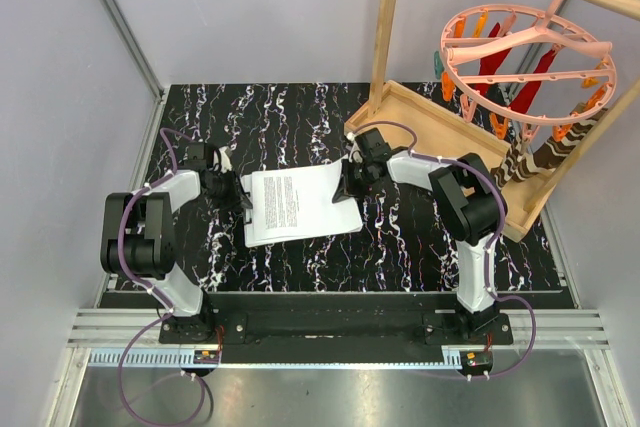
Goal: Put the files into the folder
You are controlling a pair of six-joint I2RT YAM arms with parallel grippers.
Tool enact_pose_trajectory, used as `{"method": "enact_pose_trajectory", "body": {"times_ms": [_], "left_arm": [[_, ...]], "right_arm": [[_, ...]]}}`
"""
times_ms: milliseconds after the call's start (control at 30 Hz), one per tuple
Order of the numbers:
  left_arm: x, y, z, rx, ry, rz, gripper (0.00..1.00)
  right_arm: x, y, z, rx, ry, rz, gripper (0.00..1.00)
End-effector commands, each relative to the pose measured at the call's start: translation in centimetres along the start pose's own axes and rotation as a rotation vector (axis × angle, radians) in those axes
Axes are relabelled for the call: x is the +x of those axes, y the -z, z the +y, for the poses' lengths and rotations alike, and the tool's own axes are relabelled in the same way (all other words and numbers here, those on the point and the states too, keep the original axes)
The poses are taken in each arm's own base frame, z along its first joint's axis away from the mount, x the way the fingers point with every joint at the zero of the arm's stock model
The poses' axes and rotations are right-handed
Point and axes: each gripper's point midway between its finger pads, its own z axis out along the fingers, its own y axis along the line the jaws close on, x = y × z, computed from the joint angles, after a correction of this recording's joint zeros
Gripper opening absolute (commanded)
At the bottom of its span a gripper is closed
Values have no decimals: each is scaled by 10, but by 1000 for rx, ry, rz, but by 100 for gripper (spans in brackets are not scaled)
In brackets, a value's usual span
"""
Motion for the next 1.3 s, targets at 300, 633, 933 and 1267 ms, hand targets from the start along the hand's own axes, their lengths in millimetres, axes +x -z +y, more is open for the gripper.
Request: {"method": "enact_pose_trajectory", "body": {"times_ms": [300,633,933,1267], "left_arm": [[19,-7,1,17,11,65,0],[16,-2,-4,32,-5,48,0],[18,-2,-7,43,-10,47,0],[19,-2,-4,28,-3,42,0]], "right_arm": [[-12,18,-18,98,19,-44,6],[-14,1,9,75,90,-26,6],[-18,-6,25,75,106,-28,6],[-13,12,10,160,79,-36,9]]}}
